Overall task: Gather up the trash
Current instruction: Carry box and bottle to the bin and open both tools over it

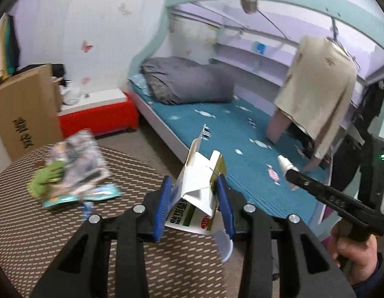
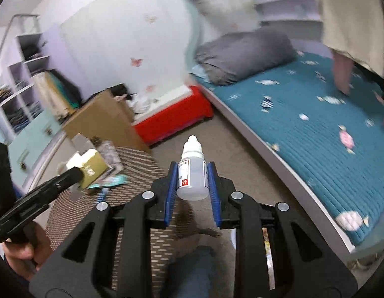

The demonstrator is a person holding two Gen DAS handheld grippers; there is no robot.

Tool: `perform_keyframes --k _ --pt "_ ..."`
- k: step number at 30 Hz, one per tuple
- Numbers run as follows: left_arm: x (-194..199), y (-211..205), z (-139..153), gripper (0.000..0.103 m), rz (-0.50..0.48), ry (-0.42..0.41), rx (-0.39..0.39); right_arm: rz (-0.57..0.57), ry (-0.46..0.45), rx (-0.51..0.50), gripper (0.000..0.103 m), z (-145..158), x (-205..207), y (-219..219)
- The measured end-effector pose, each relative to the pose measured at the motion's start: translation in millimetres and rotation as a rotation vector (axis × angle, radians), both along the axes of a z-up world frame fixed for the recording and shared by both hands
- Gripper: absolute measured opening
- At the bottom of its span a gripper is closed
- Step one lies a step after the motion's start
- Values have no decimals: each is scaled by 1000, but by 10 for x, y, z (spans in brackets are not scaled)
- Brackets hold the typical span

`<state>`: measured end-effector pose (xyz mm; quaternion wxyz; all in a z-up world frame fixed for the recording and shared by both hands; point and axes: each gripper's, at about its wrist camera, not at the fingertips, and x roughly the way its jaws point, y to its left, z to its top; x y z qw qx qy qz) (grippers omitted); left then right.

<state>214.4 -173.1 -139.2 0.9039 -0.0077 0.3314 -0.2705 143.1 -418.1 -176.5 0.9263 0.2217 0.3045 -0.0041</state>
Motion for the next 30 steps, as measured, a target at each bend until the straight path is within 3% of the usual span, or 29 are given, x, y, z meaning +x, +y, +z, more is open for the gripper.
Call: perform_keyframes --k 11,22,23,25,27,30 --pt "255 -1149 -688 37 -138 151 85 -121 163 125 24 -879 143 -741" --pt "551 -1647 -1345 41 -189 285 202 -130 261 228 26 -1491 427 -962" --pt "592 -1687 -1411 58 -178 292 228 -133 270 251 29 -1571 449 -991" --pt "642 -1706 -1461 82 -169 299 236 -163 282 263 72 -1660 446 -1029" --pt "711 -1703 -1474 84 -149 322 244 -177 288 285 74 -1716 429 -1063" --pt "732 -1645 -1421 88 -126 301 248 -219 301 280 97 -1730 360 -1091"
